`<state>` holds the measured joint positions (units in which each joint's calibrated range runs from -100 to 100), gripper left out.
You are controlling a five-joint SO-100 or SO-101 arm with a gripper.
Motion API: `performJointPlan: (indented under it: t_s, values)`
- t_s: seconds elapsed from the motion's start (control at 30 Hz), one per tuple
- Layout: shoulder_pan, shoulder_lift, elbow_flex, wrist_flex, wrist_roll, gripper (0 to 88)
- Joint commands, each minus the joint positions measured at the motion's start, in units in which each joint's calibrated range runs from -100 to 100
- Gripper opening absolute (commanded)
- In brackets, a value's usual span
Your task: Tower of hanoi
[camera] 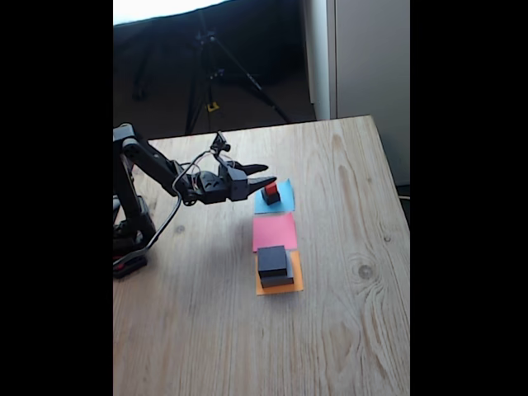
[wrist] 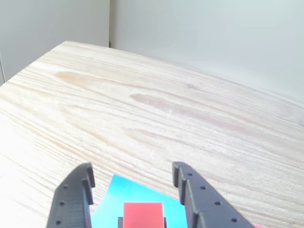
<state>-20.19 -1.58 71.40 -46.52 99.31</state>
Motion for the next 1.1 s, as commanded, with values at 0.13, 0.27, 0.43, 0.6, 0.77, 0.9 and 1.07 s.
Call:
performJointPlan:
  t_s: [0.13,0.27,0.43,0.6,0.77,0.9,1.07]
  values:
    - [1.26,-11.36,-0.49,6.57,-3.15,11.2]
    - [1.0,-20.07,-2.22,19.52,-3.65,7.4]
    - [1.0,-29.38,-7.86,40.97,-1.98,3.4]
    - [1.17,-34.91,-23.4,71.89,-4.49,0.3]
    - [1.51,-36.65,-42.4,99.57,-3.82,0.7]
    - [3.18,-37.86,-54.31,112.6,-4.16,0.4]
    - [7.11,-40.66,-64.77,124.66,-3.65,0.4]
